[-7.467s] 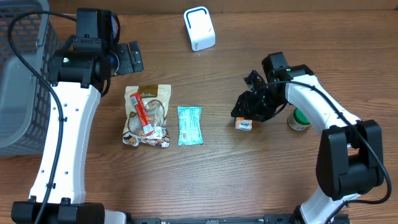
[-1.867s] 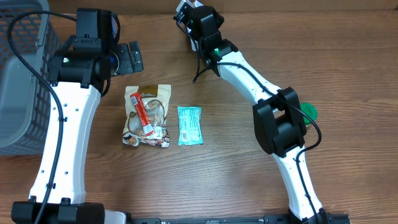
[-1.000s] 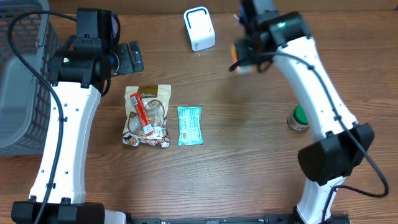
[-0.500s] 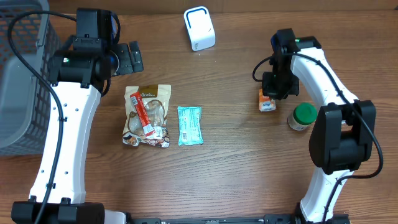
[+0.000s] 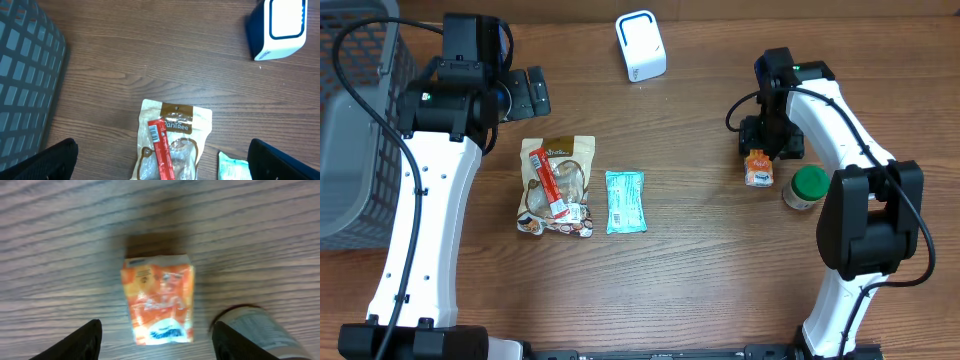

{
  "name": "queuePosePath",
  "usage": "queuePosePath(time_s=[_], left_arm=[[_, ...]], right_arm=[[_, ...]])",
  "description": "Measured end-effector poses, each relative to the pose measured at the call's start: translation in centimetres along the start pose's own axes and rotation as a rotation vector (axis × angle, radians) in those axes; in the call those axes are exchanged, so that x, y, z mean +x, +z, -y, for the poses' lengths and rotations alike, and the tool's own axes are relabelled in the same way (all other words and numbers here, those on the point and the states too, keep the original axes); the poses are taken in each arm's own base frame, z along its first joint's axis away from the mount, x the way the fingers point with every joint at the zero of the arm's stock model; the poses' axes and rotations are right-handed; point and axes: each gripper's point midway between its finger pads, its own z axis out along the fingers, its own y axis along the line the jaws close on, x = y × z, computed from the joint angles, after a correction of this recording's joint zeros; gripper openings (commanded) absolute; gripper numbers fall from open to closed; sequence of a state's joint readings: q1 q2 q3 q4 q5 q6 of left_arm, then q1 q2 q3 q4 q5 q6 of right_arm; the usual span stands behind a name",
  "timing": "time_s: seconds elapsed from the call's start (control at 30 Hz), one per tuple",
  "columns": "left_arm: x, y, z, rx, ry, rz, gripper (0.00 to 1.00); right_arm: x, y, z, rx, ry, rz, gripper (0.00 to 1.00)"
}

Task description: Scan the item barcode

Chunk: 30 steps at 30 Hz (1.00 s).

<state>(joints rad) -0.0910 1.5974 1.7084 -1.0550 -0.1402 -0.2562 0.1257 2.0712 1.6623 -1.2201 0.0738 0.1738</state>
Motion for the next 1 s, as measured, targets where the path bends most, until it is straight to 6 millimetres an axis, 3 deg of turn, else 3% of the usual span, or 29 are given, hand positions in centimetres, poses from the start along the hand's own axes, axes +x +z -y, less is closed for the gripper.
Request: queuePosePath(time_s=[0.17,0.23,0.37,0.53,0.7,1.0], left_arm=[[0.0,0.0,0.0,0.000,0.000,0.000,1.00],[0.0,0.0,0.0,0.000,0.000,0.000,1.00],[0.0,0.0,0.0,0.000,0.000,0.000,1.00],[0.0,0.0,0.0,0.000,0.000,0.000,1.00],[0.0,0.0,0.0,0.000,0.000,0.000,1.00],[0.2,0.0,0.3,0.020,-0.007,-0.010,1.00]], right_arm=[[0.1,-2.2,-3.2,-0.145,-0.016,0.003,0.66],[0.1,-4.0,-5.2,-0.216,-0.044,0.034,0.66],[2.1,-8.2,-10.6,-0.368,-0.142,0.075,0.67],[4.6,-8.6,-15.0,-0.425,-0.225,0.048,0.67],[6.3,-7.9,-17.0,-0.435,-0.211,0.010,0.65],[7.0,-7.7,-16.8,-0.411,-0.147,-0.026,0.63]])
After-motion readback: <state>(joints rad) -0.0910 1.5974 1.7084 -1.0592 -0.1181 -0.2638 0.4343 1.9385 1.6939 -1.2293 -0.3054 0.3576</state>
